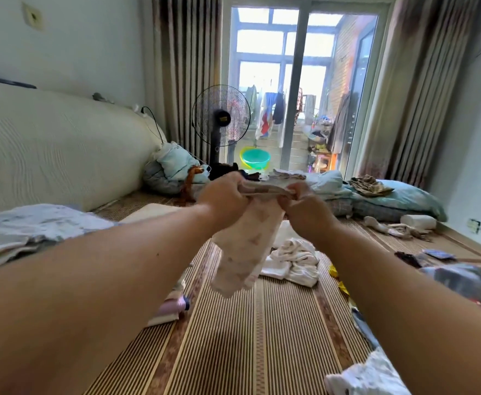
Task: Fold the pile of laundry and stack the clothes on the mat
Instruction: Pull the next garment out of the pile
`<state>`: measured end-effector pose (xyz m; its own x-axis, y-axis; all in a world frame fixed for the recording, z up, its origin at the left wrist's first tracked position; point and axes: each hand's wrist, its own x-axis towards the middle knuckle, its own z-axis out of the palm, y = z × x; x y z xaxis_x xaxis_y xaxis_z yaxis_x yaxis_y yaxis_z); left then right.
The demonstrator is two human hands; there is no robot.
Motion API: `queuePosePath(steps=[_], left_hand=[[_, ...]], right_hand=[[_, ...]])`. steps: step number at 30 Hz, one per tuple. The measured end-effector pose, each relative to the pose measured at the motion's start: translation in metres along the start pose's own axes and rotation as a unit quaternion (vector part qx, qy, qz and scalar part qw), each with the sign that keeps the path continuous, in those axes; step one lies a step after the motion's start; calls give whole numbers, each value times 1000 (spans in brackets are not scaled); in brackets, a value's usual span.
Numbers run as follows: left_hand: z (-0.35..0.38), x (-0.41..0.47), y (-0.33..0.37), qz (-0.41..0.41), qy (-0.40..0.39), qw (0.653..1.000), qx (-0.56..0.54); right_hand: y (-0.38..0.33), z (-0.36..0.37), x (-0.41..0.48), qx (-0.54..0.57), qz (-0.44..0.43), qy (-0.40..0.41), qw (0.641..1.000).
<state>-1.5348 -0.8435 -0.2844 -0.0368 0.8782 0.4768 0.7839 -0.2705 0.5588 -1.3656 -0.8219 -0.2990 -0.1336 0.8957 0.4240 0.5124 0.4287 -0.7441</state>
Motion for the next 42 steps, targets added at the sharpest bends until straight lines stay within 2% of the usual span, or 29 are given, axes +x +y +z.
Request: queuePosePath(steps=[5, 8, 13, 17, 20, 23, 26, 29, 33, 37, 42], left_hand=[[32, -101, -34, -50, -68, 996, 8], [52, -186, -48, -65, -144, 987, 10], [78, -310, -64, -21, -292, 955, 40], [91, -356, -72, 27, -328, 941, 84], [91, -369, -75, 56, -333, 937, 90], [86, -371, -77, 60, -359, 924, 118], [80, -364, -76, 40, -404, 907, 116], [76, -352, -72, 10, -461, 883, 89], [76, -340, -77, -17, -535, 842, 67], [83, -330, -84, -6, -575, 815, 65], [91, -316, -88, -29, -611, 790, 41]], right_hand=[[33, 24, -102, -24, 43, -102, 994], [57, 33, -186, -43, 87, -168, 981], [97, 44, -306, -77, 155, -269, 948], [117, 52, -361, -142, 144, -293, 934], [125, 53, -379, -234, 33, -265, 935], [120, 52, -379, -221, -29, -303, 926], [111, 50, -371, -150, 20, -355, 923], [105, 47, -361, -128, 74, -387, 910], [104, 48, -353, -159, 87, -442, 879], [105, 48, -353, -163, 75, -475, 861], [105, 45, -341, -121, 124, -474, 863]])
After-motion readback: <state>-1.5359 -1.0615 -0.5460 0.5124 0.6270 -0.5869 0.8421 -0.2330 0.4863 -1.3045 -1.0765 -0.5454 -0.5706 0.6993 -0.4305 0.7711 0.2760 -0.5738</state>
